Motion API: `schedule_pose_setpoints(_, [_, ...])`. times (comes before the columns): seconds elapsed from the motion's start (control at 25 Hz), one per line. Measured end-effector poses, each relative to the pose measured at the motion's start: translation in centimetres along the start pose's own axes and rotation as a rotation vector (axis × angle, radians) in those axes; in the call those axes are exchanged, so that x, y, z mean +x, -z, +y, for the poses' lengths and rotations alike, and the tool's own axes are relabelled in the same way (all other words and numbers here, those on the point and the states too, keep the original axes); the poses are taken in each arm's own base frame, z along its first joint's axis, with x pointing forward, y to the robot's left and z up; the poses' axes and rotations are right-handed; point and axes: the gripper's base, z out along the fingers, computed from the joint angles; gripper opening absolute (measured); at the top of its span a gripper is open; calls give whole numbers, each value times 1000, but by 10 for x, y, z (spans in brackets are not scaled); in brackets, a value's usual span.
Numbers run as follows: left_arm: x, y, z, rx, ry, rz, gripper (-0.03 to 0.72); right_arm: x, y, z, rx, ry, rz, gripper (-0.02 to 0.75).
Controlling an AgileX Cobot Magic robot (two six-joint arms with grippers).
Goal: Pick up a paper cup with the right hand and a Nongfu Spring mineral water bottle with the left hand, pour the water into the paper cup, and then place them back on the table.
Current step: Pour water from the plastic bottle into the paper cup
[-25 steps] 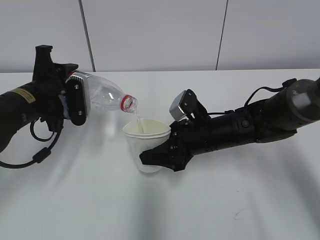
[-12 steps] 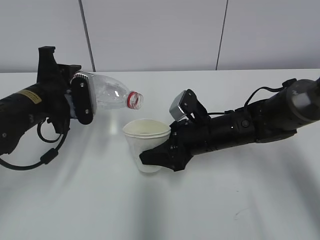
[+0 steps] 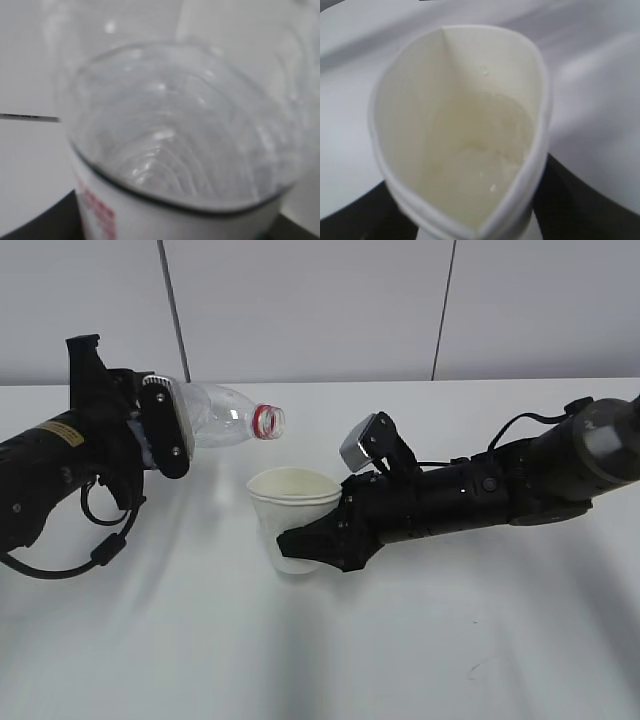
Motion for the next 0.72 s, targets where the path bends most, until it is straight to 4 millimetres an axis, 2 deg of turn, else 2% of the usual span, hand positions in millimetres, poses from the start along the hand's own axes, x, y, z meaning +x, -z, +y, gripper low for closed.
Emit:
schedule_pose_setpoints(0.36, [-2,0,-1,8,87,2,389,-2,0,-3,32,-1,-24,470])
schedule_pose_setpoints(0.72, [-4,1,-4,20,394,45,389,-3,0,-7,76,-6,-33,470])
